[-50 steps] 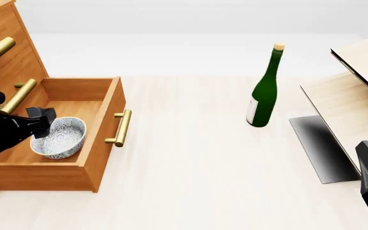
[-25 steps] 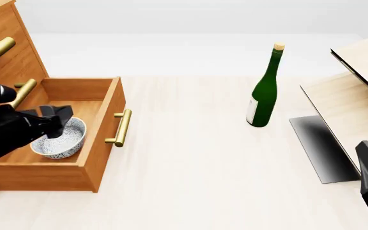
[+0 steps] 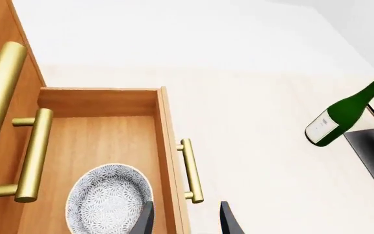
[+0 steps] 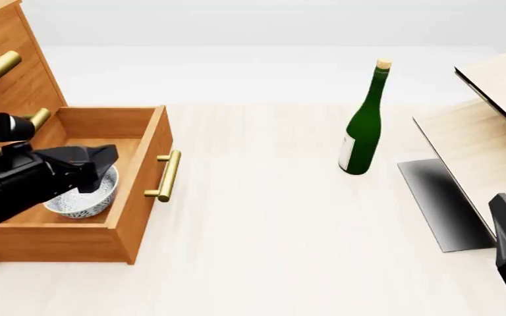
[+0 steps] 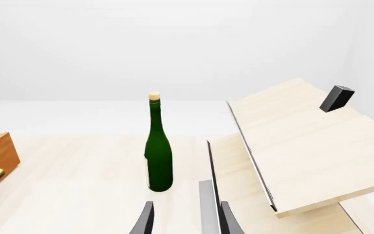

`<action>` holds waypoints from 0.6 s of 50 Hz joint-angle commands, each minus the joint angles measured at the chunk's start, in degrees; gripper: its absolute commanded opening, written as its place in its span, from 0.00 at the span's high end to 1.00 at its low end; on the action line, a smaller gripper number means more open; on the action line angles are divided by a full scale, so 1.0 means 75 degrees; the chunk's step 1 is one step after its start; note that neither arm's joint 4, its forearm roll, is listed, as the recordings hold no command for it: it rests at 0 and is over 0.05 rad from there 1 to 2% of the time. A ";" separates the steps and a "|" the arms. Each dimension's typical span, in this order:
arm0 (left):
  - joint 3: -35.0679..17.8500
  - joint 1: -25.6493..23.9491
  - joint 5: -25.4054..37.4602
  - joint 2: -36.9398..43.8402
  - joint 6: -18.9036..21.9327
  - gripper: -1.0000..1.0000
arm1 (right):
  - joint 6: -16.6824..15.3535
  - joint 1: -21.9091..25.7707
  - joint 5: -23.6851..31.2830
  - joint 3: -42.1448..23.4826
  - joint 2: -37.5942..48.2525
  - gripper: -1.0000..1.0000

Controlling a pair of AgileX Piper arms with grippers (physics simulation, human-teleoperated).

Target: Put the bowl in the bottom drawer of the cabinet and close it.

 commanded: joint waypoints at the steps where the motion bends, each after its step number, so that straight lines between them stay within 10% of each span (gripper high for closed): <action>1: -0.0050 -0.0456 -0.0005 -0.0003 -0.0047 0.00 | -0.0001 0.0002 0.0000 0.0000 0.0000 0.00; 30: -0.0200 -0.1478 -0.0123 0.0216 -0.0350 0.00 | -0.0001 -0.0001 0.0000 0.0000 0.0001 0.00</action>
